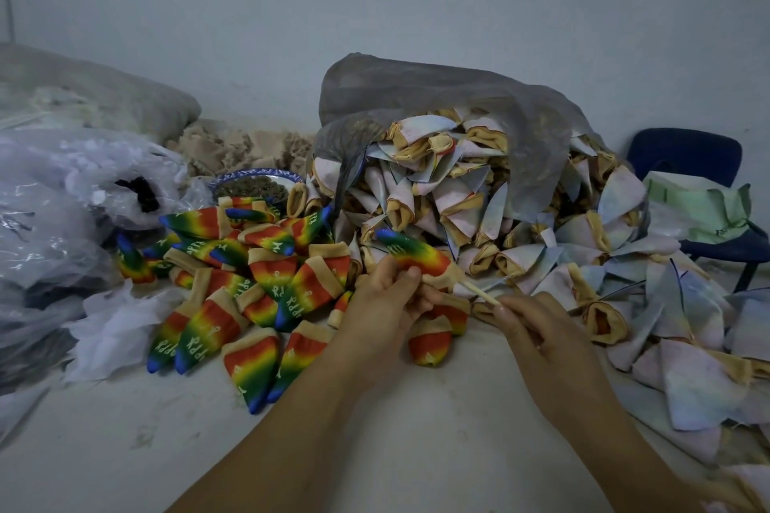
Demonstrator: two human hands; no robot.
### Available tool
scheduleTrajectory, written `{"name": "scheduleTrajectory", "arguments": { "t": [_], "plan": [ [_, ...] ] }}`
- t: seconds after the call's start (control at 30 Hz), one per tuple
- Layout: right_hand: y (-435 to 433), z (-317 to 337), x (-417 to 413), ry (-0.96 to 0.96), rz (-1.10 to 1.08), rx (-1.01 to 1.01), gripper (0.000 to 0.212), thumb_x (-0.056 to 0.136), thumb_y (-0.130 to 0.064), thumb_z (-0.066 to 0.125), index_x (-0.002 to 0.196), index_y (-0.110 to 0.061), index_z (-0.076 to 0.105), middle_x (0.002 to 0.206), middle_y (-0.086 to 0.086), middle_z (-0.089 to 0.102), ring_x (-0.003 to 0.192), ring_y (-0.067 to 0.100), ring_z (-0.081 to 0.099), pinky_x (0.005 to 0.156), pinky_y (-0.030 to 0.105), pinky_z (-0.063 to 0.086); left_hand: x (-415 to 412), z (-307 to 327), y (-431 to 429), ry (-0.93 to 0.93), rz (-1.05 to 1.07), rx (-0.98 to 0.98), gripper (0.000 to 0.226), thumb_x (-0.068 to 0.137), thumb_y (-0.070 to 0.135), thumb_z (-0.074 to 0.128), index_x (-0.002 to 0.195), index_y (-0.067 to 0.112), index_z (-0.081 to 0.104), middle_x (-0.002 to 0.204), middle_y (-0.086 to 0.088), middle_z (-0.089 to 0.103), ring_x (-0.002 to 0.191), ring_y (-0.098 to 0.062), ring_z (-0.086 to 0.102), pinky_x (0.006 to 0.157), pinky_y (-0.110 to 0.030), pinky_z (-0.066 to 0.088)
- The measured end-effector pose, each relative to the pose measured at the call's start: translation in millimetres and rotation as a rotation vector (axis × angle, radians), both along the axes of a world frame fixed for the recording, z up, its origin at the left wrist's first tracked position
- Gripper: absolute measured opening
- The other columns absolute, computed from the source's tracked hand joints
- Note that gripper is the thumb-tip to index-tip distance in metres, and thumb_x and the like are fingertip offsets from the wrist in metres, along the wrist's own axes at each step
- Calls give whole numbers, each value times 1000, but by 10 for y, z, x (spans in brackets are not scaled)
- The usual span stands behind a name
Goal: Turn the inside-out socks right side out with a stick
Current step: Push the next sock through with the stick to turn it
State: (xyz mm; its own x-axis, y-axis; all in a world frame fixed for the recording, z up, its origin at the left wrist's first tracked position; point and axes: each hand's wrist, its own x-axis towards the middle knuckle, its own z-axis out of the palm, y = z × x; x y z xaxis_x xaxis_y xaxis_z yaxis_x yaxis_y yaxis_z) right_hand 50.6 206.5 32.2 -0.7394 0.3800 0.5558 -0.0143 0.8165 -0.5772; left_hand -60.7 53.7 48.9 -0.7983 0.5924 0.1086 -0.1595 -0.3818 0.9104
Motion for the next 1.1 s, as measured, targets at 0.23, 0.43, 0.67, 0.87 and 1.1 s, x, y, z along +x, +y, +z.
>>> {"name": "scheduleTrajectory", "arguments": {
  "t": [0.23, 0.43, 0.67, 0.87, 1.1],
  "plan": [
    [-85, -25, -17, -65, 47, 51, 45, 87, -52, 35, 107, -27, 67, 81, -16, 55, 83, -3, 52, 64, 11, 38, 9, -11, 38, -70, 54, 36, 21, 104, 8, 41, 115, 6, 59, 74, -3, 68, 67, -11, 63, 68, -21, 52],
    [-42, 1, 0, -40, -114, 163, 26, 96, -29, 49, 116, -28, 65, 77, -21, 41, 73, 1, 41, 57, 13, 31, -44, -19, 43, -144, 263, 50, 33, 103, 35, 44, 104, 9, 65, 90, -7, 77, 88, -20, 75, 68, -22, 58],
    [-151, 27, -10, -200, -51, 283, 36, 96, -24, 50, 130, -29, 58, 86, -4, 43, 82, 13, 44, 59, 29, 41, -20, -35, 32, -67, 112, -70, 40, 70, 60, 63, 86, 27, 78, 97, -5, 77, 92, -18, 73, 81, -30, 57],
    [-208, 31, -9, -169, -28, 344, 37, 88, -7, 65, 123, -16, 64, 76, -1, 52, 70, 14, 46, 57, 24, 34, -28, -34, 15, -201, -15, 69, 49, 77, 31, 68, 120, 9, 61, 107, -12, 75, 93, -24, 73, 74, -39, 61],
    [-234, -55, -11, -74, -114, 441, 33, 76, -1, 77, 107, -12, 72, 77, 2, 67, 63, 19, 65, 47, 21, 45, -24, -110, 60, -170, -99, 84, 40, 84, 27, 65, 117, 5, 59, 110, -16, 73, 102, -27, 71, 71, -30, 59]
  ]
}}
